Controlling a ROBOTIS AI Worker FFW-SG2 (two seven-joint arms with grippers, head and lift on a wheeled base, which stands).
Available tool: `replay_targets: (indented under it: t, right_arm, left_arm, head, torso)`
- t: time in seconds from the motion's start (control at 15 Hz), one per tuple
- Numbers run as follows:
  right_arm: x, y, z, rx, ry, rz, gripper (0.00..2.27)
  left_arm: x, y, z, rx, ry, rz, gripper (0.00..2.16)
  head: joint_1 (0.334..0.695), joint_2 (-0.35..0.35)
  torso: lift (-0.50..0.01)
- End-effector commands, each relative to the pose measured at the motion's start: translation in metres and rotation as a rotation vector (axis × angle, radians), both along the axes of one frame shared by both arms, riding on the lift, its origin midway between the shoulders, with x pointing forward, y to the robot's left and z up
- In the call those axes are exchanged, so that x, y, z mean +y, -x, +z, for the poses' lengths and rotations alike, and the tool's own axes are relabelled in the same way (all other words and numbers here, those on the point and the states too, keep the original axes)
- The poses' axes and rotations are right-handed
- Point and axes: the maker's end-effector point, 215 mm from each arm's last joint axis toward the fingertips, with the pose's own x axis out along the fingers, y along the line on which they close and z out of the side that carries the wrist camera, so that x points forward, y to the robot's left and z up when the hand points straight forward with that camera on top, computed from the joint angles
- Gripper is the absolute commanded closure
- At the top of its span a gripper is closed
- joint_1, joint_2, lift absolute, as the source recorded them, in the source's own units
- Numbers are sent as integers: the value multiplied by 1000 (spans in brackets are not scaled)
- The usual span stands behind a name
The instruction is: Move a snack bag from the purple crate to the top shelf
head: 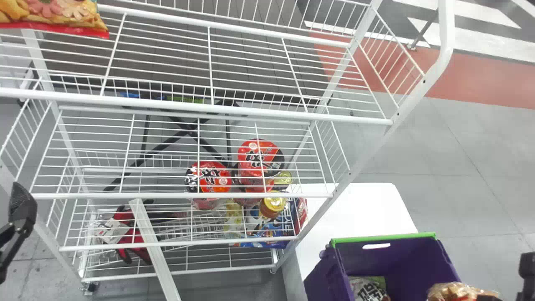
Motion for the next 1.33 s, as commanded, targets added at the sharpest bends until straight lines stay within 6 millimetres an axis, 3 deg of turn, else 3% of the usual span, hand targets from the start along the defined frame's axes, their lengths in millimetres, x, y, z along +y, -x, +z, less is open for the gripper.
replay_targets:
  t: [0.0,1.27]
  right_arm:
    - [2,0,-1,2,-4,-1,2253]
    - [0,1,1,1,0,-1,2253]
  left_arm:
    - [0,0,1,-2,0,0,137]
    - [-6,0,1,0,-1,-12,134]
  head:
    - [695,-350]
    - [695,-350]
  torso:
    - [-213]
    - [-137]
